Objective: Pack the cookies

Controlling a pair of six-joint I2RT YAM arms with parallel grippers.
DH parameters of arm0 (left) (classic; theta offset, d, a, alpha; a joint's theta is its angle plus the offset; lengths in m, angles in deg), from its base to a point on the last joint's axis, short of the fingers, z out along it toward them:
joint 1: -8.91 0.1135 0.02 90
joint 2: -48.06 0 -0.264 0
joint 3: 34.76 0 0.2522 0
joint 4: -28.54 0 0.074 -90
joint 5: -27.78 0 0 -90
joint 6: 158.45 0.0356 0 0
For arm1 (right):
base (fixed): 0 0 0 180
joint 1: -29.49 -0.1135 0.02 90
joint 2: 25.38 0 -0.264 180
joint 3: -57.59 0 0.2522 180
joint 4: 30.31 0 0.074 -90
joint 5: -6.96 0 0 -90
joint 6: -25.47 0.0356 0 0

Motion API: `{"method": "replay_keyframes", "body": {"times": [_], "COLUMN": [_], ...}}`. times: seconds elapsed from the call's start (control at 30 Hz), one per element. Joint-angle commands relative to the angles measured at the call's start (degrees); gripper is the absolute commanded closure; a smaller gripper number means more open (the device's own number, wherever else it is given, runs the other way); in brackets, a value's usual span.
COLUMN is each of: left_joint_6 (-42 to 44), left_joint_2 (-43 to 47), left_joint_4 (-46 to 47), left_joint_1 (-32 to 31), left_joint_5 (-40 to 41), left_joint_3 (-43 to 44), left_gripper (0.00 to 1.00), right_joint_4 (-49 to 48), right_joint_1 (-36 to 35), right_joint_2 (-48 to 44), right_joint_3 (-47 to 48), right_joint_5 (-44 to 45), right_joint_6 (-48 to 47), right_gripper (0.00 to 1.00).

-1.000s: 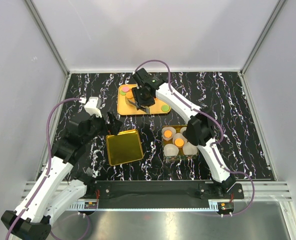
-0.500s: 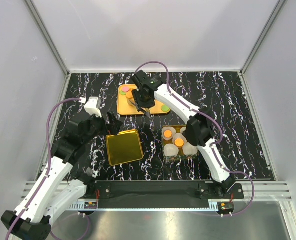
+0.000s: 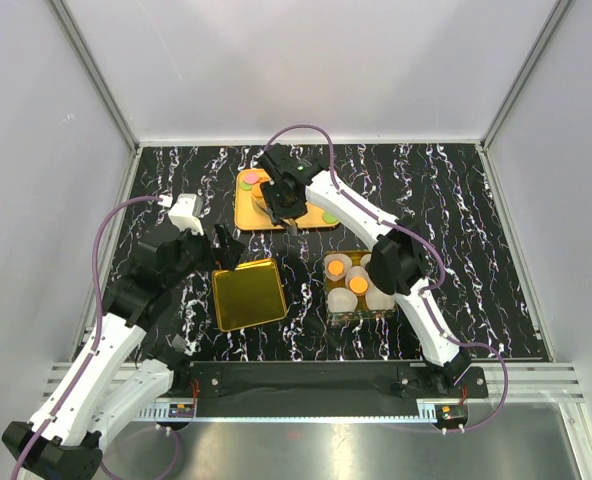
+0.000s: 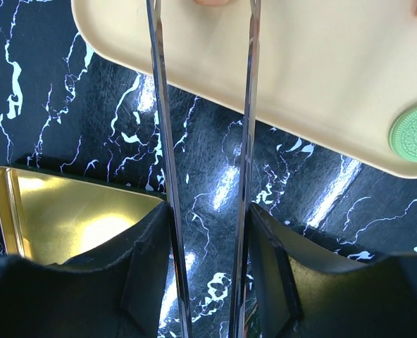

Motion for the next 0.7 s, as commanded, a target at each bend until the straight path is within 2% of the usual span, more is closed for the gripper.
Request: {"method": "replay_keyframes", "body": {"times": [0.0, 0.67], "left_joint_6": [-0.51, -0.60], "left_joint_2": [0.94, 0.32], "left_joint_4": [2.33, 2.33], "left_joint_1": [0.24, 0.33], "left_joint_5": [-0.44, -0.79], "left_joint_3": [0.56, 0.56], "left_gripper": [0.01, 0.01], "right_joint_4": [1.18, 1.71], "right_joint_1": [-0.42, -0.42], "right_joint_2": [-4.89, -4.19], "right_joint_3": [1.03, 2.35], "right_joint_5": [1.48, 1.83], "right_joint_6": [-0.71, -1.68], "right_gripper": [0.48, 0.54]}}
